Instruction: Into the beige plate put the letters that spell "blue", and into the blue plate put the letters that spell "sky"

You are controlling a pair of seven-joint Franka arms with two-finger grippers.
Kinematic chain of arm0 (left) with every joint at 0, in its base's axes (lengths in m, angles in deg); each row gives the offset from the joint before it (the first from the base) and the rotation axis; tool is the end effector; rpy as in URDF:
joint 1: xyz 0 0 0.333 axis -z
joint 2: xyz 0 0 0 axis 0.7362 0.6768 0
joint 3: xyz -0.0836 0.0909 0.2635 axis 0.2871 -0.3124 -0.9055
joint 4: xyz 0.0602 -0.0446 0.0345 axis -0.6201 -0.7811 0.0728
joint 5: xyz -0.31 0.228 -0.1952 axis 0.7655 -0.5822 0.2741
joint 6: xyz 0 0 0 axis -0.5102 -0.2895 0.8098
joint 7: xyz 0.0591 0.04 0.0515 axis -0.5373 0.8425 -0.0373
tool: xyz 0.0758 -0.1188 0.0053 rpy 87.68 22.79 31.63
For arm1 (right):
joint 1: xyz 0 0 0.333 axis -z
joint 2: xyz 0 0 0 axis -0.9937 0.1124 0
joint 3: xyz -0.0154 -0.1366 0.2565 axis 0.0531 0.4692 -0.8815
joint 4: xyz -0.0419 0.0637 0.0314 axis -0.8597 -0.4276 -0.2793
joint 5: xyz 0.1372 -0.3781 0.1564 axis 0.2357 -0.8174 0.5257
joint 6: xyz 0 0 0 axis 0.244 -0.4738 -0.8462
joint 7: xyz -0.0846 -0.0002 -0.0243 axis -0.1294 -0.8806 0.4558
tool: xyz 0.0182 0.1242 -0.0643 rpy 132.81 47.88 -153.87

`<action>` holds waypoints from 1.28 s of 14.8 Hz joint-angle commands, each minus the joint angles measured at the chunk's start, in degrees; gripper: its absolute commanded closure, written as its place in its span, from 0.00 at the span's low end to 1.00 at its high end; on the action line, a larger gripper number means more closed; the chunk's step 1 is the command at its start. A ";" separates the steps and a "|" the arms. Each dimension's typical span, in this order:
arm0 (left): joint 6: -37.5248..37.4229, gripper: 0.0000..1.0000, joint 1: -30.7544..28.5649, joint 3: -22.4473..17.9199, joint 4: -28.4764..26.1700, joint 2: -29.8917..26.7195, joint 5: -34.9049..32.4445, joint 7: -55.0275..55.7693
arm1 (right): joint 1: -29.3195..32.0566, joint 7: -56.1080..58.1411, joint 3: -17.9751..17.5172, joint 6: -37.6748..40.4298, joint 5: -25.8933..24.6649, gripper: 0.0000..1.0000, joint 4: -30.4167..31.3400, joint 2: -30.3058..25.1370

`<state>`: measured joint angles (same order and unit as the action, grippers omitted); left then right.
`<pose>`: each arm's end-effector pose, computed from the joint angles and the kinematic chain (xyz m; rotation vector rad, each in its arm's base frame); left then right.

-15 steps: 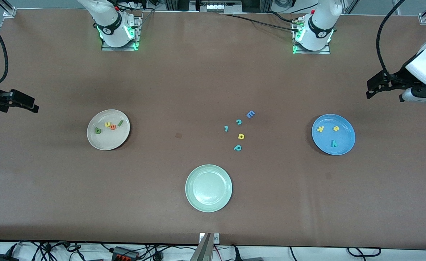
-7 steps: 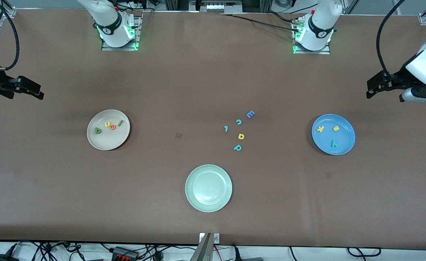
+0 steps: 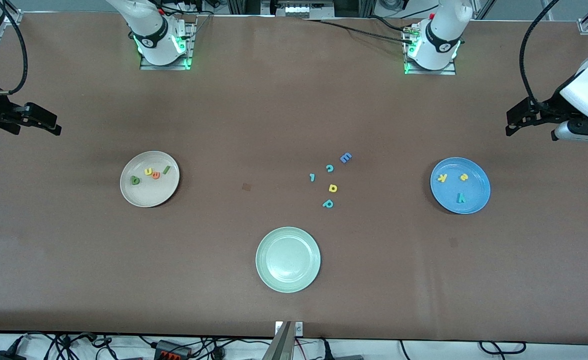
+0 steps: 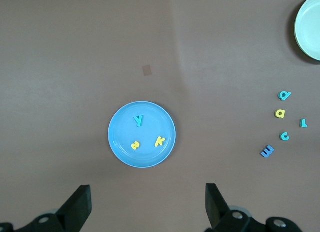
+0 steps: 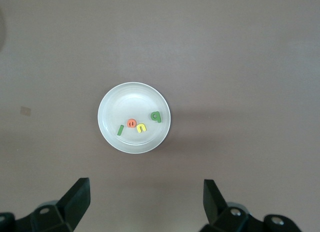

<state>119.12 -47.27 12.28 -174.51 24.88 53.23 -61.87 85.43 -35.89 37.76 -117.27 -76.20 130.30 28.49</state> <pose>0.6005 -0.0271 0.5456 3.1340 -0.1565 0.0493 0.5976 -0.0339 0.5092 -3.1302 0.0260 0.0438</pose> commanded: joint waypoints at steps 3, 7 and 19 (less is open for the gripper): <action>-1.04 0.00 -0.14 -0.03 0.70 -0.22 1.11 0.30 | 1.45 0.17 -0.79 0.35 -1.08 0.00 1.67 -1.99; -1.04 0.00 -0.23 -0.03 0.70 -0.22 1.11 0.22 | 1.63 1.04 -0.44 0.43 -1.17 0.00 1.50 -2.34; -1.13 0.00 -0.31 -0.03 0.70 -0.22 1.11 0.22 | 1.54 0.69 -0.52 1.14 -1.17 0.00 1.67 -2.60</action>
